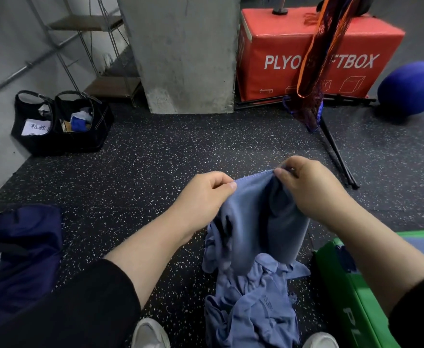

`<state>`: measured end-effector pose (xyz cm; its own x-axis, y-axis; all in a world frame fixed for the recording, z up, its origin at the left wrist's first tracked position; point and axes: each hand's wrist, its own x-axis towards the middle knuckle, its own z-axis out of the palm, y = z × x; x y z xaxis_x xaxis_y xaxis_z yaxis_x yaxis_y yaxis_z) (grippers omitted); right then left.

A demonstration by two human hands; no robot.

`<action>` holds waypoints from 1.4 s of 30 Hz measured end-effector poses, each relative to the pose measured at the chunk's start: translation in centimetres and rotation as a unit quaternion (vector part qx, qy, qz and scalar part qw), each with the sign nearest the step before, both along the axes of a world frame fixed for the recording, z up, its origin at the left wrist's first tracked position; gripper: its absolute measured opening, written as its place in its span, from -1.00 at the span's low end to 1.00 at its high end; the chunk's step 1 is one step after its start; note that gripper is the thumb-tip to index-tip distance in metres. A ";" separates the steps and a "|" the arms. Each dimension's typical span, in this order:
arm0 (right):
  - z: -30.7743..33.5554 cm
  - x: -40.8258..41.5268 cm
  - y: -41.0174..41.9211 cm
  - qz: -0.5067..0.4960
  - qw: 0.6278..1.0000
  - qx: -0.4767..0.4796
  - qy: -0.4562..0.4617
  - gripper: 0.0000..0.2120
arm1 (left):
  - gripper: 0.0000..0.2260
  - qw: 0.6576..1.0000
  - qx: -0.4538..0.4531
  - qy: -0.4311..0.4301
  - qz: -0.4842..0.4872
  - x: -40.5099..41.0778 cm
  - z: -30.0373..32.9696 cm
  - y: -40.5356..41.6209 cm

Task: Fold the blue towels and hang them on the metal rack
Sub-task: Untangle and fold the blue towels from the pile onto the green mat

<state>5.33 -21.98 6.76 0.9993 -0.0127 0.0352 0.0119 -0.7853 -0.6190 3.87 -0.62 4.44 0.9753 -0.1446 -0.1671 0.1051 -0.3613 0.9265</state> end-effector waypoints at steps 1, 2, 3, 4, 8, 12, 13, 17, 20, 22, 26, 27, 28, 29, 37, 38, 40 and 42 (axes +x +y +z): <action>0.1 -0.2 0.1 0.025 1.000 0.003 0.006 -0.92 | -0.86 1.000 -0.006 -0.010 -0.007 -0.1 0.1 -0.1; 0.3 -0.3 0.2 0.066 0.998 0.015 0.015 -0.79 | -0.88 1.000 -0.016 -0.016 -0.020 -0.2 0.2 -0.3; 0.4 -0.5 0.3 0.115 0.992 0.038 0.031 -0.66 | -0.89 0.999 -0.022 -0.020 -0.036 -0.2 0.4 -0.5; 0.5 -0.7 0.6 0.156 0.985 0.059 0.053 -0.57 | -0.90 0.998 -0.025 -0.026 -0.046 -0.3 0.4 -0.7; 0.5 -1.5 1.4 0.205 0.972 0.082 0.086 -0.82 | -0.95 0.997 -0.048 -0.046 -0.024 -0.5 0.8 -1.1; 0.5 -1.0 0.9 0.112 0.988 0.104 0.019 -0.88 | -0.94 0.999 -0.037 -0.029 -0.020 -0.2 0.8 -0.8; 0.5 -0.7 0.6 0.076 0.992 0.101 -0.004 -0.88 | -0.95 0.999 -0.010 -0.015 -0.033 -0.2 0.6 -0.6; 0.0 0.2 -0.6 0.004 0.997 0.073 -0.006 -0.91 | -0.94 0.997 0.070 0.005 -0.038 -0.1 -0.7 0.0; 0.2 -0.1 -0.6 0.073 0.996 0.044 0.032 -0.72 | -0.86 0.998 0.051 -0.036 -0.020 0.0 -0.4 -0.2; 0.5 -0.6 0.0 0.141 0.988 0.041 0.049 -0.53 | -0.82 0.995 0.066 -0.059 -0.044 -0.1 0.0 -0.6; 0.1 -1.2 1.4 0.186 0.977 0.046 0.091 -0.84 | -0.79 0.992 0.065 -0.073 -0.084 -0.3 0.0 -1.2; -0.1 -1.1 1.5 0.179 0.978 0.049 0.092 -0.93 | -0.80 0.993 0.055 -0.068 -0.083 -0.3 0.1 -1.2; -0.2 -1.1 1.6 0.166 0.981 0.046 0.085 -0.94 | -0.83 0.994 0.044 -0.060 -0.081 -0.3 0.1 -1.2; -0.4 -1.0 1.5 0.147 0.986 0.036 0.070 -0.91 | -0.87 0.995 0.035 -0.050 -0.077 -0.3 0.2 -1.2; -0.4 0.2 -0.2 -0.023 1.000 0.007 -0.013 -0.85 | -0.91 0.962 0.273 -0.012 0.009 0.3 -0.5 0.3; -0.6 0.3 -0.3 -0.031 0.999 -0.007 -0.004 -0.84 | -0.91 0.963 0.267 -0.026 0.029 0.4 -0.5 0.4; -0.9 0.4 -0.3 -0.042 0.999 -0.022 0.010 -0.85 | -0.87 0.972 0.226 -0.059 0.036 0.5 -0.3 0.2; -0.6 0.2 -0.3 -0.020 1.000 -0.010 0.013 -0.92 | -0.84 0.983 0.169 -0.072 0.010 0.2 0.3 -0.1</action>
<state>5.55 -22.24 6.16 0.9985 -0.0531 0.0103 -0.0362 -0.7972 -0.6026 4.03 -0.74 4.69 0.9944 -0.0857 -0.0619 -0.0088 -0.6507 0.7593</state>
